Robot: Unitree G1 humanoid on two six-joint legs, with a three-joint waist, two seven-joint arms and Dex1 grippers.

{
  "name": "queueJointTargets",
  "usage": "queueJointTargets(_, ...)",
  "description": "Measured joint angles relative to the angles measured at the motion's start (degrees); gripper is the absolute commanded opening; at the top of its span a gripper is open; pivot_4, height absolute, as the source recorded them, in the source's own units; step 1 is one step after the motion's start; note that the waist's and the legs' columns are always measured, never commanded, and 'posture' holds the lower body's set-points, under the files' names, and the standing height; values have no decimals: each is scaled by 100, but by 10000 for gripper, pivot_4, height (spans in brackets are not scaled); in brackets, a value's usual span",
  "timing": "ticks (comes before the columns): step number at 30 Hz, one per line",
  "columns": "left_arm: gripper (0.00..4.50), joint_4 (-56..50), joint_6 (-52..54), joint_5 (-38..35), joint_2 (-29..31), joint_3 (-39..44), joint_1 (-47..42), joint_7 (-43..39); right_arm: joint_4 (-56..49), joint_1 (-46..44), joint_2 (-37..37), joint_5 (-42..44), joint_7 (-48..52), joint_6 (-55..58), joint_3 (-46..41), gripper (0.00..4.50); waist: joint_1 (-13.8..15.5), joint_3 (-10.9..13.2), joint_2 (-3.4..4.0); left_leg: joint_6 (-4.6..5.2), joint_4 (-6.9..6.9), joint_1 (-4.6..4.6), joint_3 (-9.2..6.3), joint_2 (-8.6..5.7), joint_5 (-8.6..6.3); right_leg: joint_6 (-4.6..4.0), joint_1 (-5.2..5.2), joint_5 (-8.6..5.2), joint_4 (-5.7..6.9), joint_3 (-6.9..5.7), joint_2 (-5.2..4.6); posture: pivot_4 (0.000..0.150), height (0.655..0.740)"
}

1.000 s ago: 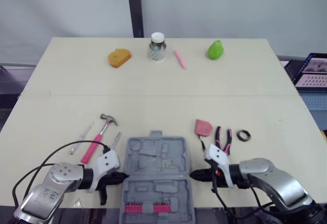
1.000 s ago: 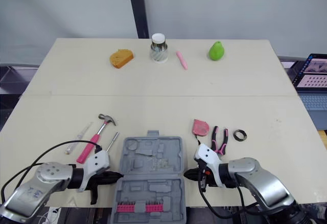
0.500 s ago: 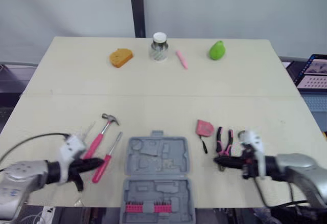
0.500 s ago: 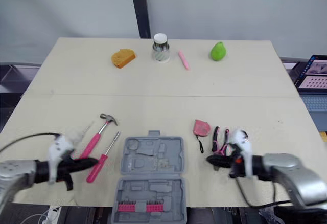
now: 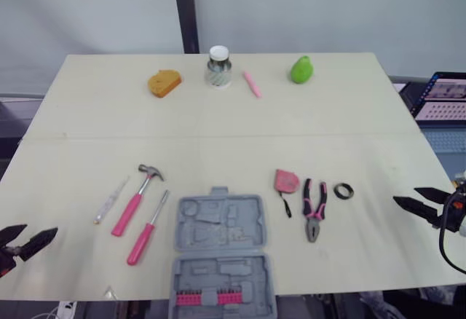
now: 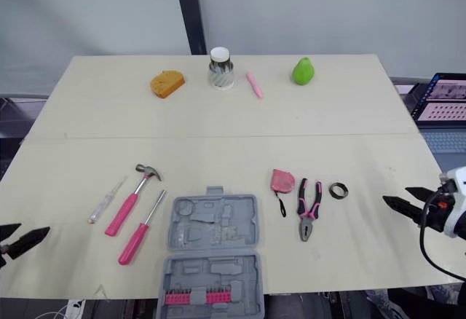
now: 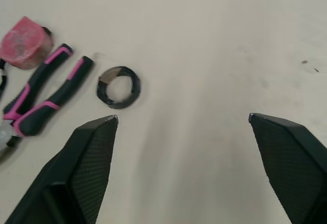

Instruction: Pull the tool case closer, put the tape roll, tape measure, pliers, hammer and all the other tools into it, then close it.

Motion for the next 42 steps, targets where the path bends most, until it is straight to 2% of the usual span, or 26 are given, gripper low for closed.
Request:
queueJointTargets(6,45000,-337,-99,9,-10,-344,-28,16,-208,6,-10,-77,146,-45,111,44218,-6,-1,1,-1,-1,1,3,2,-2,0,-1,0,2,6,0,1500,7400)
queueJointTargets(9,45000,-1141,120,-111,-12,-825,-244,-18,-924,64,-34,-55,351,198,386,44218,13,-1,1,-2,6,1,1,2,-2,0,1,1,6,9,0,1500,7400)
queueJointTargets(13,45000,-2445,604,-313,66,-1914,-1007,-41,-1884,-105,-121,-32,518,500,888,44218,33,-1,1,-2,11,0,1,0,-2,0,1,1,10,13,0,1500,7400)
queueJointTargets(16,45000,-3047,836,-350,61,-2938,-1777,-106,-2115,-441,-184,-184,567,514,1347,36674,28,-1,1,-2,10,0,3,-1,-2,1,0,1,9,14,0,1500,7400)
queueJointTargets(20,45000,-3321,869,-264,-307,-4253,-2905,-177,-2023,-755,-198,-584,592,382,1964,17526,47,-1,1,-1,11,-4,4,-2,-2,2,-2,2,9,9,0,1500,7400)
queueJointTargets(25,45000,-3251,489,-15,-890,-5212,-3694,-301,-1624,-1078,-44,-973,499,137,2370,17526,92,-1,1,-1,19,-5,5,-3,-2,2,-2,2,9,9,1,1500,7400)
queueJointTargets(30,45000,-2835,-114,439,-1369,-5837,-3911,-345,-1335,-1163,6,-1295,363,-36,2561,17526,137,-1,2,-1,22,-6,7,-4,-2,3,-1,2,7,10,1,1500,7400)
queueJointTargets(34,45000,-2546,-598,641,-1776,-6057,-3919,-355,-1086,-1217,206,-1481,222,-153,2617,17526,151,-1,1,-1,31,-9,5,-3,-2,3,0,2,8,8,1,1500,7400)
queueJointTargets(42,45000,-2392,-1166,876,-1975,-6195,-3946,-402,-701,-1354,308,-1721,177,-380,2659,17526,152,-1,2,0,39,-12,3,-3,-3,3,1,3,10,7,1,1500,7400)
